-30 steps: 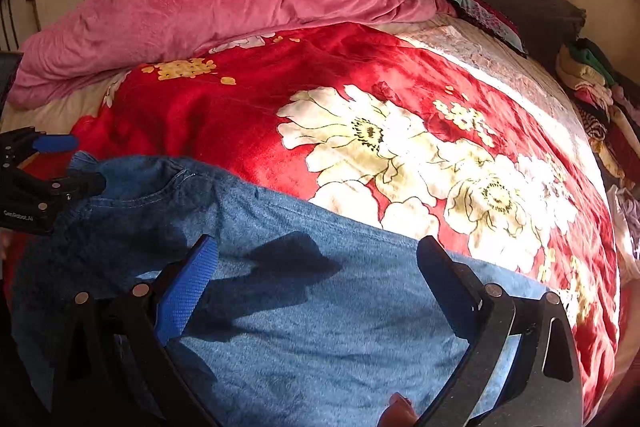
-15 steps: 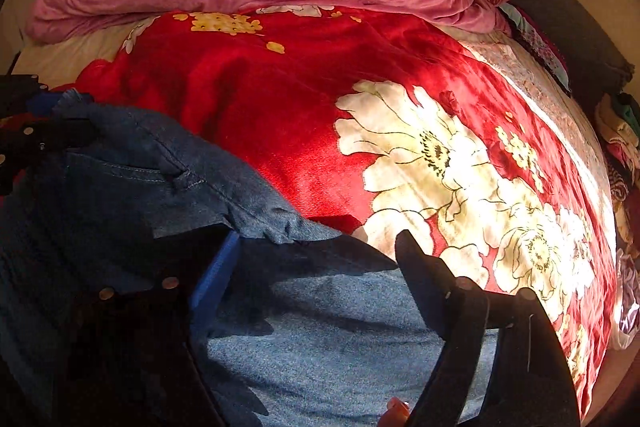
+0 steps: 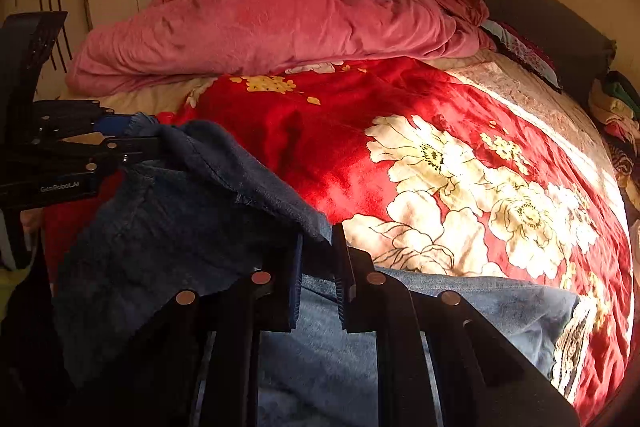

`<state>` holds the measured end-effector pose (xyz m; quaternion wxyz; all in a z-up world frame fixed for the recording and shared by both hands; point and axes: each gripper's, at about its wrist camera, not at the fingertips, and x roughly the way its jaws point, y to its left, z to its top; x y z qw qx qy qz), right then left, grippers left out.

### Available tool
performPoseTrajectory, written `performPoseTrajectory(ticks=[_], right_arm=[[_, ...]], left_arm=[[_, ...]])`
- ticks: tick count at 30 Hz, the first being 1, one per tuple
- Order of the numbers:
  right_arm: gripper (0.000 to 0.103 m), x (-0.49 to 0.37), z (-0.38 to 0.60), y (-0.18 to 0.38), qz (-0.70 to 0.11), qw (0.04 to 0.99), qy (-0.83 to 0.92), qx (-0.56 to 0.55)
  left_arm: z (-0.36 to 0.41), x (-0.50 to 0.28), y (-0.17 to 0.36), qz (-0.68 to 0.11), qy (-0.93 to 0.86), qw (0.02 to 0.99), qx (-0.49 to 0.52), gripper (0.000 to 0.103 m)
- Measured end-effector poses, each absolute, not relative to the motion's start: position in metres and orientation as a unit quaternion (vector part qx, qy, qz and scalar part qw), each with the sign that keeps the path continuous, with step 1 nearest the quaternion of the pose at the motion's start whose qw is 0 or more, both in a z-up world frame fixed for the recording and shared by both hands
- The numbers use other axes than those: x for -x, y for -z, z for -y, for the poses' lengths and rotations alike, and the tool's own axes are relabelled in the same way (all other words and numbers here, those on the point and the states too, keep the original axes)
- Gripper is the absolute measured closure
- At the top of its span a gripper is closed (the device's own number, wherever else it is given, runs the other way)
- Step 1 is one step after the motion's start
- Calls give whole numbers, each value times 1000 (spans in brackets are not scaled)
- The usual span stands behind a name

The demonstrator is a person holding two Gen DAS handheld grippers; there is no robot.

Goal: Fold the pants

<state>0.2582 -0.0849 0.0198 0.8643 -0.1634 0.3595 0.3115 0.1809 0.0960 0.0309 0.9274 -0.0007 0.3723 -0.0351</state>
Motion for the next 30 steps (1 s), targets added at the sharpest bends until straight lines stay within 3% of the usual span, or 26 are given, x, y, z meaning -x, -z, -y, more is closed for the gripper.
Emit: performPoseTrajectory(ticks=[9, 22, 26, 30], right_arm=[[93, -141, 117, -41, -357, 873, -315, 106], [93, -55, 101, 7, -421, 834, -332, 132], [92, -51, 100, 13, -424, 829, -337, 139], [92, -51, 95, 25, -437, 818, -347, 140]], left_arm=[[-82, -99, -42, -357, 70, 931, 5, 73], [-78, -31, -3, -413, 75, 907, -10, 70], [-82, -29, 8, -434, 60, 899, -14, 59], [-93, -17, 2, -434, 57, 899, 1, 56]])
